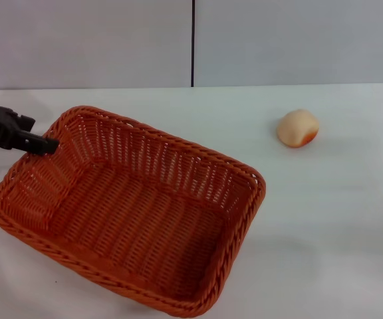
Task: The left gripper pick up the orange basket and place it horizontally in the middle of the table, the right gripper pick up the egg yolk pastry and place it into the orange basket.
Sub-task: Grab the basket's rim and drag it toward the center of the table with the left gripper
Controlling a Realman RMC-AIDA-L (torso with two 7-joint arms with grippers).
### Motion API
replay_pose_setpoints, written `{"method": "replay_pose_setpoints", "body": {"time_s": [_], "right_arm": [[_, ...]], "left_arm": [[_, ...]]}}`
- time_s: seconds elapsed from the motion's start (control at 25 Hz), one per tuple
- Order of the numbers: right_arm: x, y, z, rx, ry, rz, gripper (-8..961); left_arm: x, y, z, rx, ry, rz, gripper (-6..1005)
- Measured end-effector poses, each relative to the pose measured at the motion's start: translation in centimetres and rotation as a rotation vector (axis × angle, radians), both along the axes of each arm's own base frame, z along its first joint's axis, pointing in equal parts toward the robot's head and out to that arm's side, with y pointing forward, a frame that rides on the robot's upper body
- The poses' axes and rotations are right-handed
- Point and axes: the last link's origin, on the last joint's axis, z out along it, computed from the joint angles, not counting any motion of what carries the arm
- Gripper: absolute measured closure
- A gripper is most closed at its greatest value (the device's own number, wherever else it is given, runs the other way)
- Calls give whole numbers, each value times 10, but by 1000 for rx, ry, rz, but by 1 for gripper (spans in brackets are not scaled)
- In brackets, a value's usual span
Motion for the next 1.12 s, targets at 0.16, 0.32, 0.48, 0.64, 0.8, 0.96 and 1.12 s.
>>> {"method": "replay_pose_setpoints", "body": {"time_s": [0.16,0.32,0.48,0.64,0.8,0.96,1.12], "right_arm": [[0,1,-1,-4,-1,-1,340],[0,3,-1,-10,-3,-5,340],[0,3,-1,-11,-4,-7,340],[1,2,-1,-12,-5,-12,339],[3,2,-2,-16,-6,-23,339],[3,4,-3,-23,-6,-27,340],[3,5,-3,-25,-6,-27,340]], "left_arm": [[-4,0,-7,-20,12,18,229],[-7,0,-13,-35,31,32,230],[-7,1,-15,-35,35,34,231],[-6,5,-12,-5,32,55,292],[-5,5,-11,-7,30,49,414],[-2,7,-12,-8,28,40,657],[2,10,-11,5,8,46,767]]}}
